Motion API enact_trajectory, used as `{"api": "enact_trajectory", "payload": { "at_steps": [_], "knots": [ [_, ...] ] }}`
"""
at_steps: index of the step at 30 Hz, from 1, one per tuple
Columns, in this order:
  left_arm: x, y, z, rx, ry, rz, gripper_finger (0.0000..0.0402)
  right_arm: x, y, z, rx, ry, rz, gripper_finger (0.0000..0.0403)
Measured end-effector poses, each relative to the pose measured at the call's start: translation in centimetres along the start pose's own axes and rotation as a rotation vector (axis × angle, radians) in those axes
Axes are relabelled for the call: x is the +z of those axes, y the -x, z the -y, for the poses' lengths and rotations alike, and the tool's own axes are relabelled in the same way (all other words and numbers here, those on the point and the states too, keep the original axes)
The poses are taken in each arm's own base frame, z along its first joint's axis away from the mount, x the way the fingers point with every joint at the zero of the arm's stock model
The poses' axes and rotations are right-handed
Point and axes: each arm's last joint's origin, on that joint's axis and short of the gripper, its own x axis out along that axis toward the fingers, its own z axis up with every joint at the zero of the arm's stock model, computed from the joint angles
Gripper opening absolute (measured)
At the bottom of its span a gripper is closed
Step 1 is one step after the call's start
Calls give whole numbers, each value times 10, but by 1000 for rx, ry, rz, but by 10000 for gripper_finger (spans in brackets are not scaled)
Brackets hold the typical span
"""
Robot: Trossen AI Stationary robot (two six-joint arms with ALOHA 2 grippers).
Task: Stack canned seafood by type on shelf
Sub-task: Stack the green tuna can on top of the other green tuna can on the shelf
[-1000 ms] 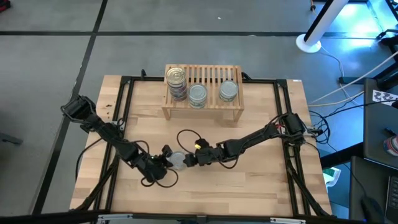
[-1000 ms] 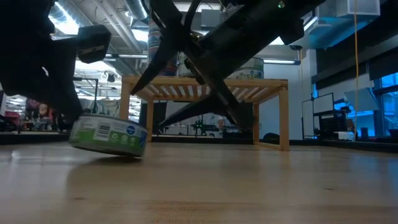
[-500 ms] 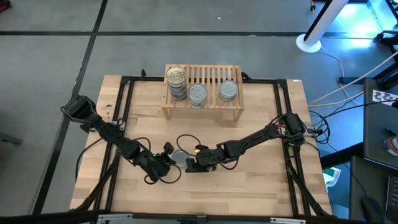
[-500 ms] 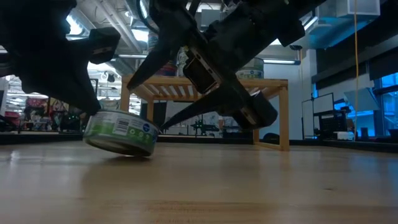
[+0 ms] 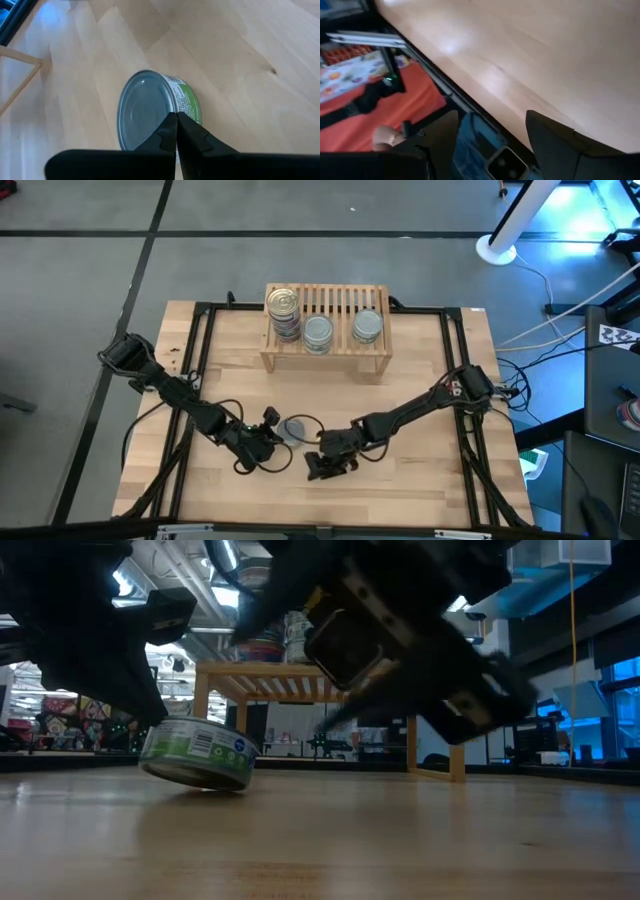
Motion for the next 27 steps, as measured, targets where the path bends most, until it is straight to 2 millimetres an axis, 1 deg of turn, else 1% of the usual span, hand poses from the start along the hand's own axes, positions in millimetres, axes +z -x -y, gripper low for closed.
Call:
{"api": "enact_trajectory", "payload": {
  "at_steps": [4, 7, 9, 12, 16, 19, 24, 27],
  "knots": [
    [0, 0, 0, 0, 2, 0, 0, -8, -2, 8, -68, -4, -6, 237],
    [0, 0, 0, 0, 2, 1, 0, -13, -3, 9, -77, 5, -17, 237],
    [0, 0, 0, 0, 3, 1, 0, -17, 0, 8, -90, 21, -18, 237],
    [0, 0, 0, -1, 3, 0, 0, -21, 14, 4, -125, 46, 12, 237],
    [0, 0, 0, 0, 3, 1, 0, -25, 40, 6, -261, 49, 107, 237],
    [0, 0, 0, 0, 2, 1, 0, -28, 54, 4, -289, 61, 159, 237],
    [0, 0, 0, 0, 2, 1, 0, -28, 56, 1, -260, 78, 214, 237],
    [0, 0, 0, 0, 3, 1, 0, -26, 52, 1, -238, 91, 244, 237]
  ]
}}
